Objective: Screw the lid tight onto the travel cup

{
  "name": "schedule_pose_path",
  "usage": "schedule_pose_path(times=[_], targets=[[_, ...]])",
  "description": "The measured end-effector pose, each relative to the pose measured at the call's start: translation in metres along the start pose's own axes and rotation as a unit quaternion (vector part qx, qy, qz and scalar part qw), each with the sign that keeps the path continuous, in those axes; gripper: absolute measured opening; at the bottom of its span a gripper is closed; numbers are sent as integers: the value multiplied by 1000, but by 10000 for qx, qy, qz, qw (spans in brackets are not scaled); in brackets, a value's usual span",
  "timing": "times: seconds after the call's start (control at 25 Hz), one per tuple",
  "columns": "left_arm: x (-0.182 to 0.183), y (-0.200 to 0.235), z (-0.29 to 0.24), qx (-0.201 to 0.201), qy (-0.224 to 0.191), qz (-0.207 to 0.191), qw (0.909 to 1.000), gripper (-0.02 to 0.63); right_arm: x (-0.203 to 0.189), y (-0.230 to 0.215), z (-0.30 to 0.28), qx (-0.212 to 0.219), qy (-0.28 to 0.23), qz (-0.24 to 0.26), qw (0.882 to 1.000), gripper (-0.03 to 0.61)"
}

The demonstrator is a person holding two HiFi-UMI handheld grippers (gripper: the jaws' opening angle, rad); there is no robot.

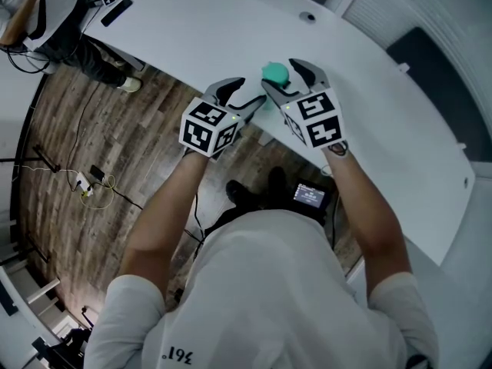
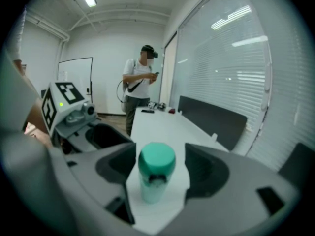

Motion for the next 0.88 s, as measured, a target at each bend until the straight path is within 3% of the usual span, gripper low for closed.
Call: schedule_pose_path(times=[0.88], targets=[[43, 7, 12, -157, -363, -140, 9991, 284, 32, -12, 11, -161, -244, -155, 9995, 303]])
Point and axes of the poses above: the fingertips, and each gripper's own axes: z backward along the fingers, y to its left, x out of its top, the point moved 7 cm from there along z, backward along the fingers, and after that the axes turned 1 degree about -x, right-handed, at the moved point
